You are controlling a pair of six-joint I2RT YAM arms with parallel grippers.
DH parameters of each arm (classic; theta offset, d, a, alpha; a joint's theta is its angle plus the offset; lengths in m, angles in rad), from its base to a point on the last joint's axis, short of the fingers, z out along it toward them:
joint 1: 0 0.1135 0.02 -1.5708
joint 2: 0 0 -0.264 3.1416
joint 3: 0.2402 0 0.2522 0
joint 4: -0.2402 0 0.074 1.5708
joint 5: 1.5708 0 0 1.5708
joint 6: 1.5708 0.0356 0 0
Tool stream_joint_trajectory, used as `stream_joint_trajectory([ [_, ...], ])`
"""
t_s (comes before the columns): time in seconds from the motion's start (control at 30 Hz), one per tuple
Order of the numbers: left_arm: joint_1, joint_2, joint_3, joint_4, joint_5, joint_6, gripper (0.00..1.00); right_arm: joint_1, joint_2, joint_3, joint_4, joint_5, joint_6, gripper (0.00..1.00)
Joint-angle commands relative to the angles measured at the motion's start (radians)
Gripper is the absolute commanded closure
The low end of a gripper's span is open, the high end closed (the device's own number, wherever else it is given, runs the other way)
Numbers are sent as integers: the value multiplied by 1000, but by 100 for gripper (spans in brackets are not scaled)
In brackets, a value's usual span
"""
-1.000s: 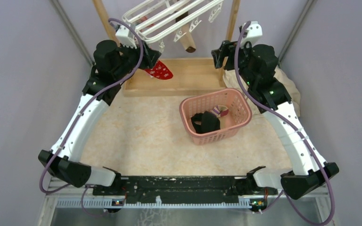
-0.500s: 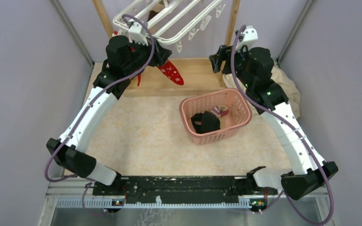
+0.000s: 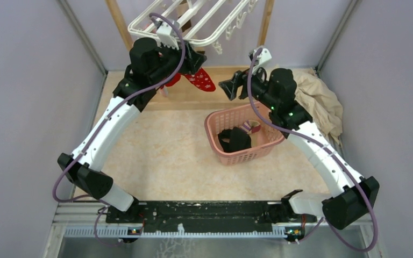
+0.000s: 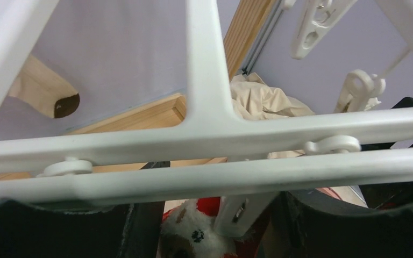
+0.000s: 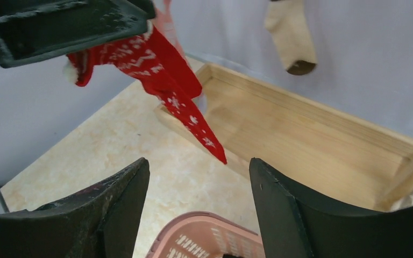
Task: Remove the socks clipped to the hanger
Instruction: Adjust the hanger on the clothesline, then remove the sock from the hanger.
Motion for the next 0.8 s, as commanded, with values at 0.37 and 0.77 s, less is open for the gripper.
stream_joint_trajectory([
  [0.37, -30, -9, 66, -29, 1, 14, 35, 105, 212, 57, 418, -132, -161, 27],
  [0.77, -29, -37, 61, -53, -3, 40, 35, 92, 324, 81, 539, -168, -126, 33],
])
